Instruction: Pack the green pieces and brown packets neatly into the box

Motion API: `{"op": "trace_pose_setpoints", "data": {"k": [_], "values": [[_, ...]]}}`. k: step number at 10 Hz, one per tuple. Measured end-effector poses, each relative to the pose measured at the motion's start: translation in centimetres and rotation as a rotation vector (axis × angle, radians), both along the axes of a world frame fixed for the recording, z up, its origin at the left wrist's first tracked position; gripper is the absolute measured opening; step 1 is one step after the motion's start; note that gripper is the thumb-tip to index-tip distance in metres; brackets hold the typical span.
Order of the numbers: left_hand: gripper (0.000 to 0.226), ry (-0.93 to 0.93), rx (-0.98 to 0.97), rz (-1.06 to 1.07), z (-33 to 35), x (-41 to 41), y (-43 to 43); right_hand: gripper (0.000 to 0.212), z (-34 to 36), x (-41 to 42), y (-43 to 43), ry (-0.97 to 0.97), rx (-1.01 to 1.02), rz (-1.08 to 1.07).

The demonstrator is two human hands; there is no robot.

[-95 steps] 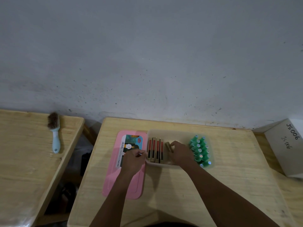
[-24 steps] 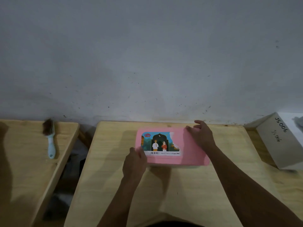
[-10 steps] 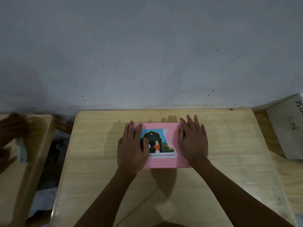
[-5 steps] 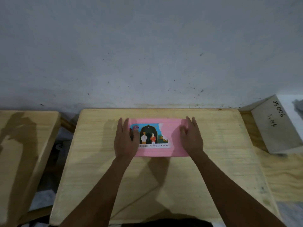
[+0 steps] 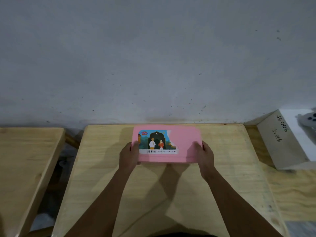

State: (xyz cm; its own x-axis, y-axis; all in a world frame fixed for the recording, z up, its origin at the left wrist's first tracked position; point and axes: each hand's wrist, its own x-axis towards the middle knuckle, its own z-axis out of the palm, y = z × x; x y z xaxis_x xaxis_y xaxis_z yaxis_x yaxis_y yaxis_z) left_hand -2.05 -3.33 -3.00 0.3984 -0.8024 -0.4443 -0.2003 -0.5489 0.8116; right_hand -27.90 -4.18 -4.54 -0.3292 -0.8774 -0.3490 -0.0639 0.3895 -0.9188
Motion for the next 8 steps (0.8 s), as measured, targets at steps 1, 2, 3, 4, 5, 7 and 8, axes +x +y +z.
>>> {"op": "trace_pose_setpoints", "data": {"k": [1, 2, 3, 4, 5, 7, 8], "values": [[0.030, 0.011, 0.020, -0.035, 0.3, -0.6, -2.0, 0.012, 0.4, -0.7, -2.3, -0.019, 0.026, -0.021], [0.032, 0.031, 0.035, -0.052, 0.1, -1.0, -3.8, 0.014, 0.2, -1.2, -4.3, -0.027, 0.043, -0.026], [0.031, 0.072, 0.045, -0.048, 0.1, -1.3, -5.2, 0.018, 0.1, -1.3, -5.6, -0.030, 0.058, -0.053], [0.030, 0.077, 0.051, -0.044, -0.3, -1.3, -5.7, 0.023, -0.4, -1.7, -6.1, 0.000, 0.034, -0.012], [0.029, 0.081, 0.042, -0.048, -0.3, -1.3, -5.5, 0.023, -0.5, -1.9, -6.0, 0.058, 0.024, 0.038], [0.031, 0.072, 0.052, 0.021, 0.8, -1.1, -5.5, 0.024, 1.2, -1.8, -7.1, 0.278, 0.053, 0.098], [0.037, -0.196, -0.058, -0.057, 2.8, -0.3, -6.8, 0.048, 3.5, -1.9, -8.5, 0.340, 0.103, 0.155]]}}
